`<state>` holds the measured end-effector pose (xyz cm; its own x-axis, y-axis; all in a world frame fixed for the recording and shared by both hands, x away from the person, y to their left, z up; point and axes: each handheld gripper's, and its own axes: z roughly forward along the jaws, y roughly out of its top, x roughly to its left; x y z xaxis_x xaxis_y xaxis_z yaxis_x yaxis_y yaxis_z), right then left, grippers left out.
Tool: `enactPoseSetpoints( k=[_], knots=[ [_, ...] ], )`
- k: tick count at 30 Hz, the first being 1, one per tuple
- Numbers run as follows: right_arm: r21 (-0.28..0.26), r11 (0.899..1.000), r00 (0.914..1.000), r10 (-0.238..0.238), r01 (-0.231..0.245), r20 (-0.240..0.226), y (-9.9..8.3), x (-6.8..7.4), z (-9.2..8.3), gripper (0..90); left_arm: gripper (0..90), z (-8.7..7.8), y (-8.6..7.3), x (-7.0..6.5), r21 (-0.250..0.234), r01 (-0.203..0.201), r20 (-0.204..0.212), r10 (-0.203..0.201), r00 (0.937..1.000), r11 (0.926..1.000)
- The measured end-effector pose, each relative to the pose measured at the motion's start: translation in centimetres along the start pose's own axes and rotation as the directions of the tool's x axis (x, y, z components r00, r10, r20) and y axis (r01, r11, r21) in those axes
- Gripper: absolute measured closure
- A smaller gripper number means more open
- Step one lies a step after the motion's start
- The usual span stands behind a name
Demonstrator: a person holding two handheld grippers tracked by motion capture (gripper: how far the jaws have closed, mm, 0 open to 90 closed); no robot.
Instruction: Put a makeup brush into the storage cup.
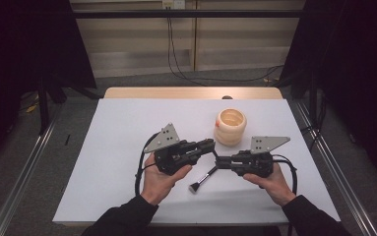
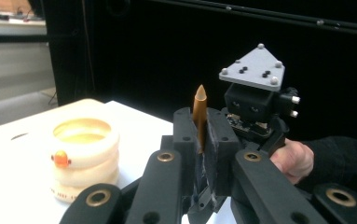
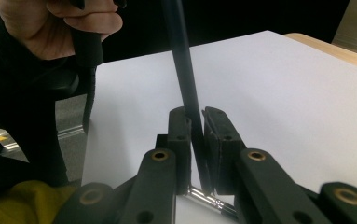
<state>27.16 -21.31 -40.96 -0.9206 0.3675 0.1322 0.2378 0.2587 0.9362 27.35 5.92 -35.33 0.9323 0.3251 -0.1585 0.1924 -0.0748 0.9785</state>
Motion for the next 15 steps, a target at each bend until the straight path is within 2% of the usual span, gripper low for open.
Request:
enactPoseSetpoints(
  k=[3,7,12,13,15],
  knots=[
    [-0.014,1.000,0.9999,0.003,-0.003,-0.010,0.09,-0.04,-0.06,75.4,84.5,-0.04,0.10,-0.09,0.004,-0.003,0.001,0.003,1.0000,1.0000],
    [-0.010,1.000,1.0000,0.000,0.000,0.009,0.14,0.09,-0.10,66.1,84.5,-0.12,0.10,0.04,0.011,0.005,-0.001,-0.005,1.0000,0.9999],
    [-0.024,1.000,0.9998,0.011,-0.010,0.015,0.29,0.12,-0.27,47.2,84.5,-0.25,0.25,0.15,0.017,0.015,0.001,-0.016,0.9999,0.9997],
    [-0.024,1.000,0.9998,0.012,-0.011,0.015,0.32,0.12,-0.31,44.4,84.5,-0.30,0.36,0.19,0.031,0.004,-0.005,-0.004,1.0000,0.9995],
    [-0.033,0.999,0.9998,0.015,-0.015,0.012,0.42,0.14,-0.45,37.8,84.5,-0.30,0.45,0.23,0.025,0.019,0.003,-0.019,0.9998,0.9995]
  ],
)
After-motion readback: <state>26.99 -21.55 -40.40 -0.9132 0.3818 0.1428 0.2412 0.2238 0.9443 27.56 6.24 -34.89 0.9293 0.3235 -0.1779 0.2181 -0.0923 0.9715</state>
